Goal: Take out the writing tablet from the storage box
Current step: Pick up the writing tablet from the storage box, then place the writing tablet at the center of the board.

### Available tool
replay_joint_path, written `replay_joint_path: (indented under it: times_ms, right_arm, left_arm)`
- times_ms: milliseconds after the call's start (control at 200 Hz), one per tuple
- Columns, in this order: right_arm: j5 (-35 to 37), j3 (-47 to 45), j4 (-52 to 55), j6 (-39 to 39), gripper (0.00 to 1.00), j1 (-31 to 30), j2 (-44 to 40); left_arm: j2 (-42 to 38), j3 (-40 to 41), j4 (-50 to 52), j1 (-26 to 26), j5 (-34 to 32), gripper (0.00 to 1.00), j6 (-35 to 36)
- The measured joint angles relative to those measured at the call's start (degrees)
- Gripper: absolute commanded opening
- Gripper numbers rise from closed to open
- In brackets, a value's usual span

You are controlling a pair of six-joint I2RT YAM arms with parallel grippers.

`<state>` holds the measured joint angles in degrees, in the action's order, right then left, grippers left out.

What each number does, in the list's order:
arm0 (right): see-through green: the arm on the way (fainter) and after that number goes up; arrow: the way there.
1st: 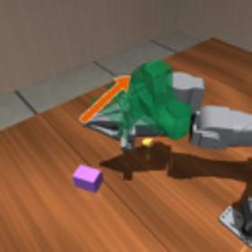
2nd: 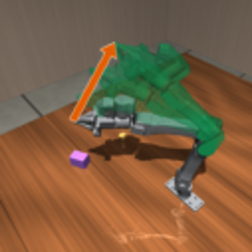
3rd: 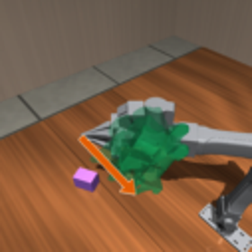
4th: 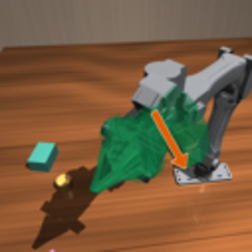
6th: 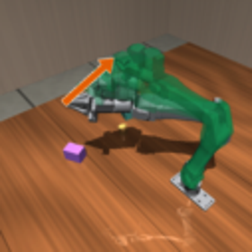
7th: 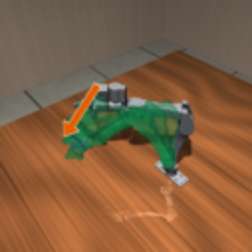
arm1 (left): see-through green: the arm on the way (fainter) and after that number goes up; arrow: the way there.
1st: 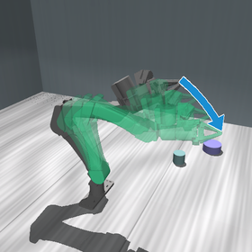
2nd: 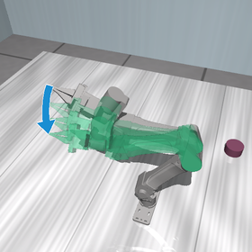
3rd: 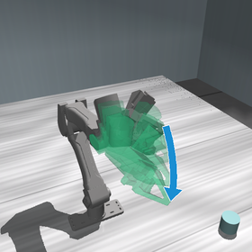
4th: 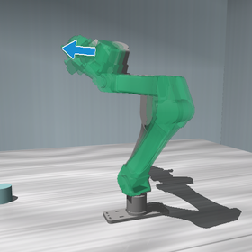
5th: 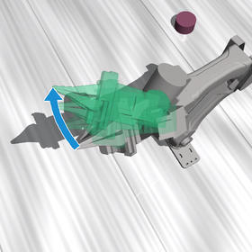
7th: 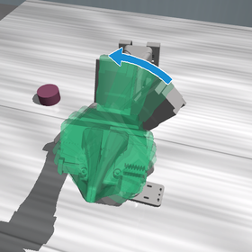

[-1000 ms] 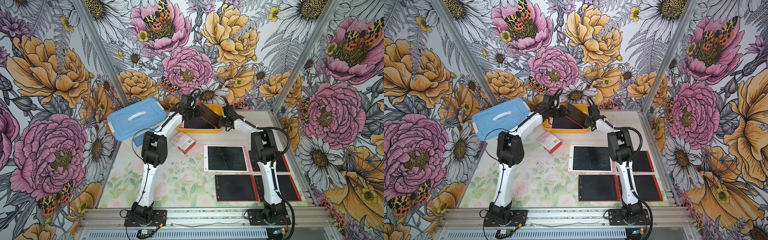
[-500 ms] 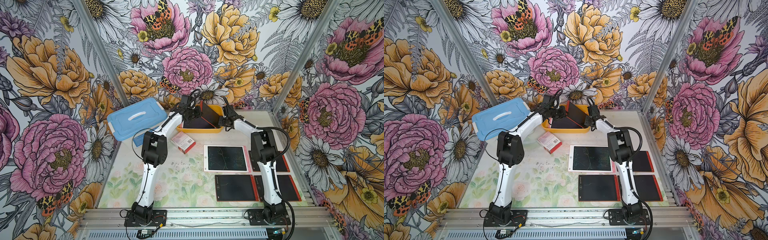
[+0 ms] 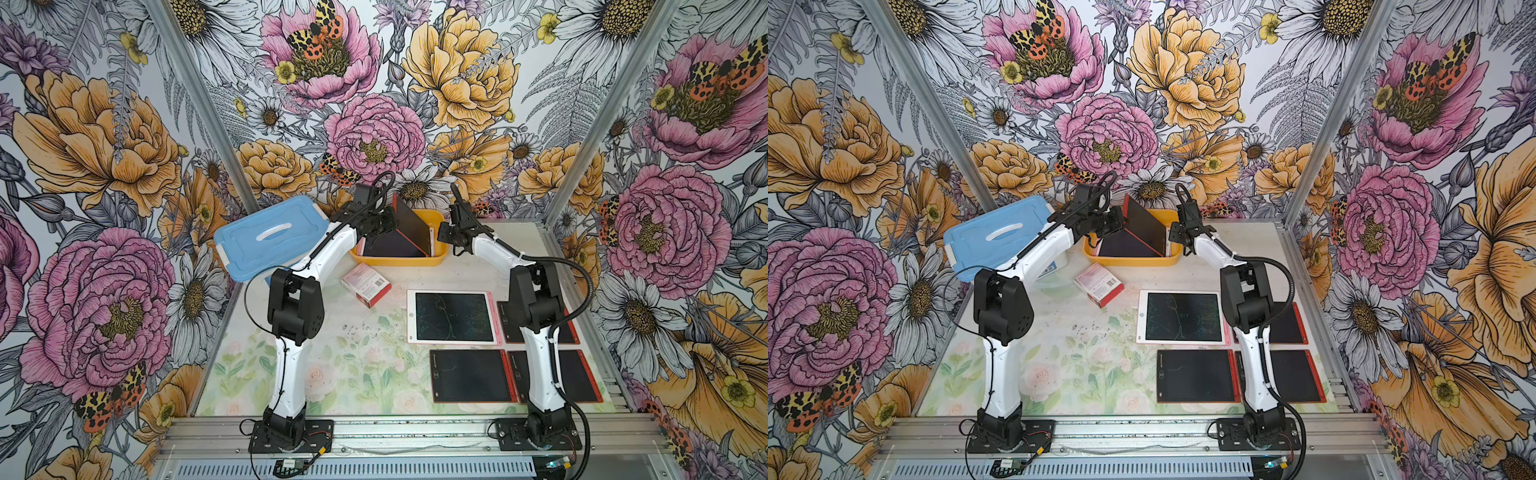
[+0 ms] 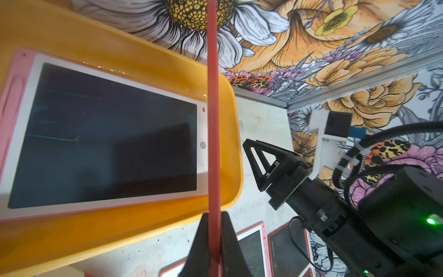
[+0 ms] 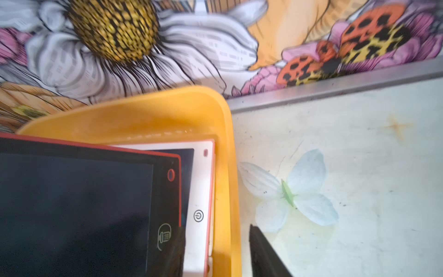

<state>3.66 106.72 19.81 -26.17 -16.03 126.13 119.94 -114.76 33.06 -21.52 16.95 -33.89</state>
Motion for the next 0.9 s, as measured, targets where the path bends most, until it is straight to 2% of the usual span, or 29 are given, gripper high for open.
replay_joint_path:
  times_ms: [285, 445, 730, 900]
  right_arm:
    - [2.21, -10.16, -2.64, 0.15, 0.63, 1.44, -16.33]
    - [3.48, -17.84, -3.5, 0.0, 0.72, 3.04, -24.39]
    - [5.22, -30.16, -5.09, -0.28, 0.86, 7.87, -38.03]
    - [5.57, -34.12, -5.92, -0.81, 0.94, 10.51, -43.58]
  left_arm:
    - [-7.72, 3.56, -0.5, -1.22, -1.2, 0.0, -0.07]
    - [-9.6, 4.57, -1.88, -3.76, -1.33, 0.0, -0.48]
    - [-8.55, 4.26, -7.23, -10.34, -1.29, 0.0, -4.2]
    - [-0.98, -0.61, -11.08, -14.88, -1.29, 0.0, -7.13]
